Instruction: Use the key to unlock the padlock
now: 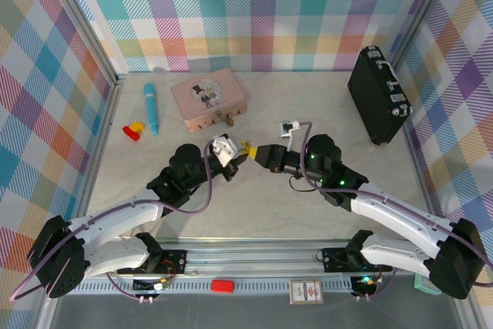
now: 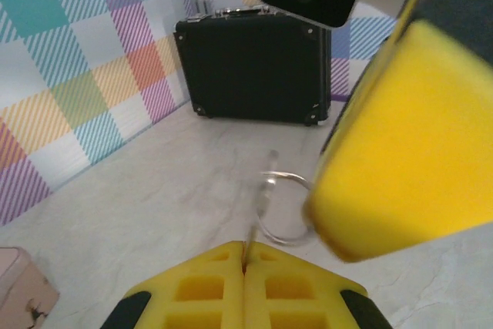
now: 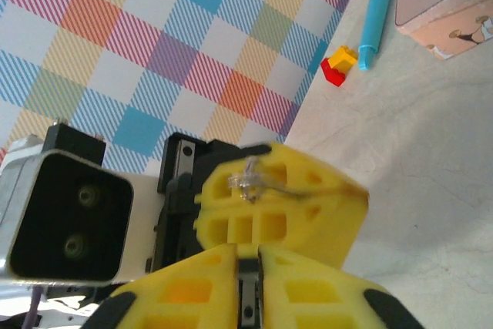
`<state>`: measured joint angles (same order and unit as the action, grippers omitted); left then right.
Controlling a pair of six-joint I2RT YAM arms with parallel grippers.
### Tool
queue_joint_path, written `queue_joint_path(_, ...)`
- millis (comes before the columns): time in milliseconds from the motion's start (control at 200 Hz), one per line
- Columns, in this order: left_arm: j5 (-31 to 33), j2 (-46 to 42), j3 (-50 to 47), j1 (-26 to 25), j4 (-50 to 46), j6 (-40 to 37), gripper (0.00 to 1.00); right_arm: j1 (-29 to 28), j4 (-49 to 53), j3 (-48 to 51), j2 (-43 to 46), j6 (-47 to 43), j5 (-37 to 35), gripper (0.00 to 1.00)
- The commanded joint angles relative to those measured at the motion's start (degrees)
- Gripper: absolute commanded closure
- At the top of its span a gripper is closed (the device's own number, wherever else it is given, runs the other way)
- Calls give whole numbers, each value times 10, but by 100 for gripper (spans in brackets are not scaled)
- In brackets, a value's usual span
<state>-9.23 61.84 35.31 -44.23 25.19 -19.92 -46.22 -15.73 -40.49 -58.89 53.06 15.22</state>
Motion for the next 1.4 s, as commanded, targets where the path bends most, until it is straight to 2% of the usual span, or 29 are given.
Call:
queue_joint_path(0,33,-6,38,-2,-51,-63,100,-5,13,14,25,-2,-19,72)
queue_joint_path(115,55,5,68,-2,-109,-123,100,-4,6,28,44,15,-36,63)
queue_joint_path(280,83,37,140,-3,-212,-222,100,4,6,51,73,59,-76,56)
queue_joint_path(430,106,69,204,-19,-295,-315,100,42,-1,98,106,126,-92,56)
queue_joint_path(605,214,128,251,-60,-379,-439,100,95,19,139,151,167,-77,56)
queue_joint_path(795,285,147,266,-84,-425,-520,100,117,81,139,182,166,-74,56)
queue_joint_path(1015,406,252,302,-121,-518,-572,100,120,134,127,155,172,-63,60)
queue_joint_path(1260,445,276,309,-125,-560,-553,100,120,197,123,149,175,-82,62)
queue_joint_path(1395,464,286,298,-167,-565,-560,100,121,207,126,147,179,-92,62)
